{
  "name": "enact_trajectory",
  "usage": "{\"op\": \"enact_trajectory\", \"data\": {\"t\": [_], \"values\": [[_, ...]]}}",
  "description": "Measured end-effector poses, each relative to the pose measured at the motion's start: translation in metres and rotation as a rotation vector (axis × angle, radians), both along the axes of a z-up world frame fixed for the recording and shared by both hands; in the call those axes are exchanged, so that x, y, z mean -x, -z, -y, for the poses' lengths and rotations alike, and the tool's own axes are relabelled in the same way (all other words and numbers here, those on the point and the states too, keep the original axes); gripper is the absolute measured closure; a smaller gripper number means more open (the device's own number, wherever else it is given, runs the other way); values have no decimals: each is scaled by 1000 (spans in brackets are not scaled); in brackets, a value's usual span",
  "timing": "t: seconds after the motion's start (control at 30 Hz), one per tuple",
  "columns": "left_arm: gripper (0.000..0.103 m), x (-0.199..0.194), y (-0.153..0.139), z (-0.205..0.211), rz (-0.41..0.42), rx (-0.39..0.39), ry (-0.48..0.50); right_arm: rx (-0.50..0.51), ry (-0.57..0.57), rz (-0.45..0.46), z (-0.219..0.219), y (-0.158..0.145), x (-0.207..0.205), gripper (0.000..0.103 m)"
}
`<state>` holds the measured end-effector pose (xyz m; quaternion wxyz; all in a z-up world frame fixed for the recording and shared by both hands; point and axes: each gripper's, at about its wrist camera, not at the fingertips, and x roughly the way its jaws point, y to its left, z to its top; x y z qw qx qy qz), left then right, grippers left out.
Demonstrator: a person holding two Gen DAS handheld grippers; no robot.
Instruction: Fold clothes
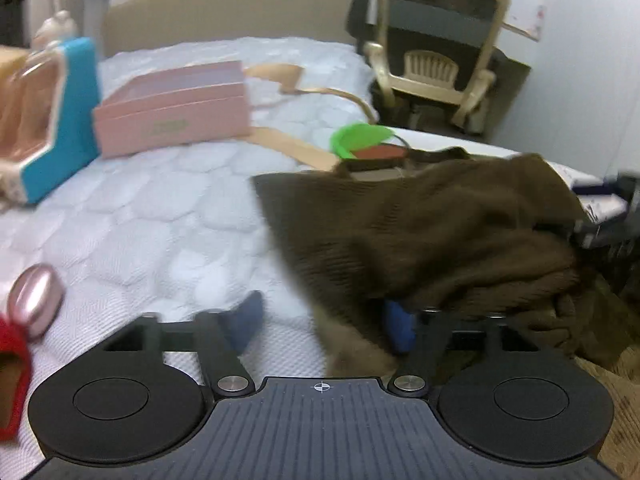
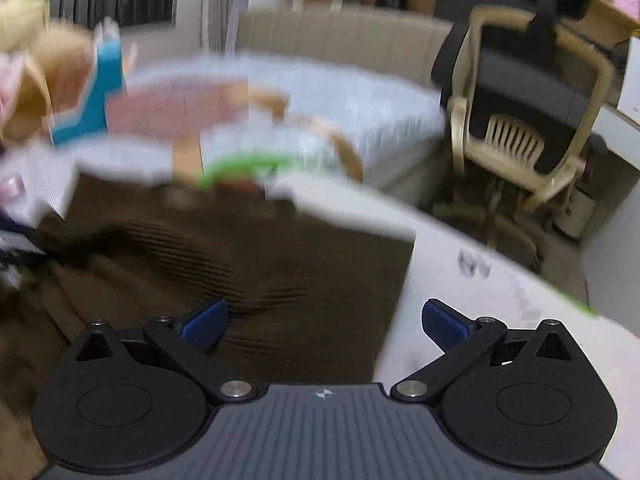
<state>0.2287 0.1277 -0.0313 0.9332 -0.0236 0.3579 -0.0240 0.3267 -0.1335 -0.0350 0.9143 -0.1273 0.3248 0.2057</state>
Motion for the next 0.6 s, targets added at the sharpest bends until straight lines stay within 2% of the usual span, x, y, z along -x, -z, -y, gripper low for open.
{"op": "enact_trajectory", "data": {"t": [0.1, 0.2, 0.23, 0.3, 0.37, 0.4, 0.47, 0.5, 0.53, 0.6], "values": [[25, 4, -24, -6, 53, 50, 14, -86, 23, -120, 9, 0, -14, 0], [20, 2, -44, -1, 88, 221, 121, -140, 17, -198, 18, 0, -26, 0], [15, 0, -41, 3, 78, 214, 114, -131, 4, -199, 16, -1, -24, 0], [13, -6, -36, 12, 59, 201, 98, -157, -10, -181, 18, -9, -21, 0], [14, -11, -30, 20, 40, 187, 83, -184, -6, -99, 23, -24, -15, 0], [17, -14, -27, 23, 29, 179, 74, -179, -1, -55, 23, -29, -13, 0], [38, -19, -14, 19, -6, 167, 50, -161, 8, 28, 23, -39, -10, 1], [64, -20, -10, 20, -12, 162, 51, -137, 10, 60, 20, -41, -9, 6], [77, -21, -8, 20, -10, 154, 53, -116, 5, 90, 16, -43, -8, 12], [80, -23, -17, 19, 57, 122, 63, -102, -12, 140, 9, -50, -5, 39]]}}
